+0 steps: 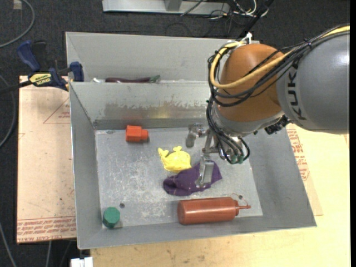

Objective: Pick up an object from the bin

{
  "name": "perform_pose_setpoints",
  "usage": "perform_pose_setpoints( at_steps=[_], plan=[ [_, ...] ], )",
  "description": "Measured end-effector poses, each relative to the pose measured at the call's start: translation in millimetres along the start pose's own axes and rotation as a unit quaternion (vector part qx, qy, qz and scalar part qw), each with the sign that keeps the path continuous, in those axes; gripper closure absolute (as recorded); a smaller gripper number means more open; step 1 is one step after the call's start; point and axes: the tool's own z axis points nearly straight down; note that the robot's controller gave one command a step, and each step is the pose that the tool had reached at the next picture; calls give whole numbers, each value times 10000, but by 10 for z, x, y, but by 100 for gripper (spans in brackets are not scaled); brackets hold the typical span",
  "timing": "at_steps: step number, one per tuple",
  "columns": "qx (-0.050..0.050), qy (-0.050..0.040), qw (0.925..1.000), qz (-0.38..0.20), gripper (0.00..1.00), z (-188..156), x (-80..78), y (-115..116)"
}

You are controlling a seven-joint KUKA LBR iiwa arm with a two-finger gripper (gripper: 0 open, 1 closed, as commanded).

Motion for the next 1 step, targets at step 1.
perform_pose_setpoints(
  at_steps=[1],
  plan=[
    [-3,-38,10000,7,0,-47,-13,-3]
  ],
)
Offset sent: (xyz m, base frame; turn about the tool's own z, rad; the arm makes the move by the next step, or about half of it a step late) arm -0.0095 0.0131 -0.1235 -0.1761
